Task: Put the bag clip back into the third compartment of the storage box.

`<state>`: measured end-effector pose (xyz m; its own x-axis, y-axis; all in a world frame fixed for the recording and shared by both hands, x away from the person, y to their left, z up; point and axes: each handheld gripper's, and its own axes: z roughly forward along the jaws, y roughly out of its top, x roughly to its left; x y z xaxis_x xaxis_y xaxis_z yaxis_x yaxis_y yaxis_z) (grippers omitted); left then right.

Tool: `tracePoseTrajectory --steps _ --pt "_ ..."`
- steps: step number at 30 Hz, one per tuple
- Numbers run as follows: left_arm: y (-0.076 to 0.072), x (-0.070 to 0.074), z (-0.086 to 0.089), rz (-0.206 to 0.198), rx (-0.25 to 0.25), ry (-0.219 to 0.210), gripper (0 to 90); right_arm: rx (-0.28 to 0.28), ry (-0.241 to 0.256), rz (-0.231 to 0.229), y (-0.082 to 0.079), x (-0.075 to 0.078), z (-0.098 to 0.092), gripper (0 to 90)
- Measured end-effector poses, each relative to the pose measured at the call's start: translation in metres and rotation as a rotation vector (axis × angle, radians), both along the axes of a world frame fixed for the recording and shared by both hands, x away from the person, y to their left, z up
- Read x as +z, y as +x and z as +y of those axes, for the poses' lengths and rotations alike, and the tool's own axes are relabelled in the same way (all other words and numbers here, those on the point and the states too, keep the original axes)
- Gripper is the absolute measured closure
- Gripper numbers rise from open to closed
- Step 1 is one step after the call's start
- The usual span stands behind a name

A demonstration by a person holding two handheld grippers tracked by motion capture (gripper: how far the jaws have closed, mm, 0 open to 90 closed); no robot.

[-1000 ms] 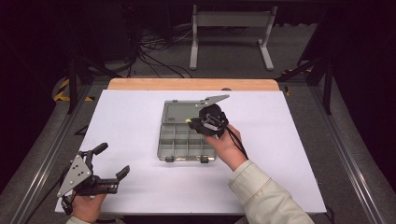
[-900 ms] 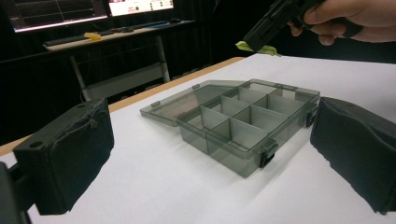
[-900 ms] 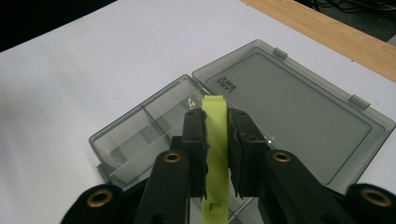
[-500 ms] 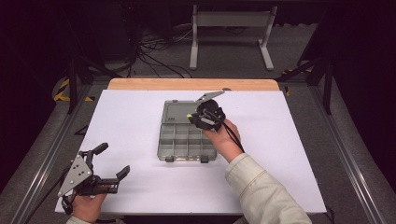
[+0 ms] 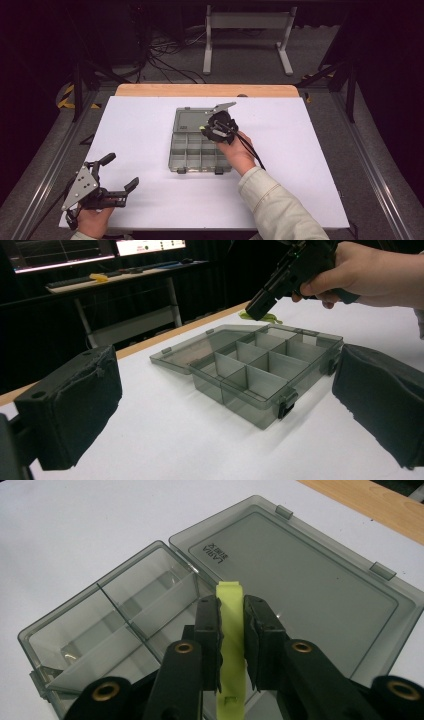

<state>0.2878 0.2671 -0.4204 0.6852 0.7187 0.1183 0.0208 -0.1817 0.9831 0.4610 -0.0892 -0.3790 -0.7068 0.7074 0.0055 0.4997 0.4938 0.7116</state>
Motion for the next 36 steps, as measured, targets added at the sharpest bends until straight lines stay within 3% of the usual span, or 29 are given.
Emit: tracePoseTrajectory --steps 26,36 --pt "0.0 0.0 0.0 -0.001 0.001 0.001 0.3 -0.022 0.016 0.062 0.004 -0.026 -0.001 78.1" --pt "0.0 0.0 0.0 0.002 0.001 0.002 0.3 -0.033 0.017 0.084 0.004 -0.028 -0.002 77.8"
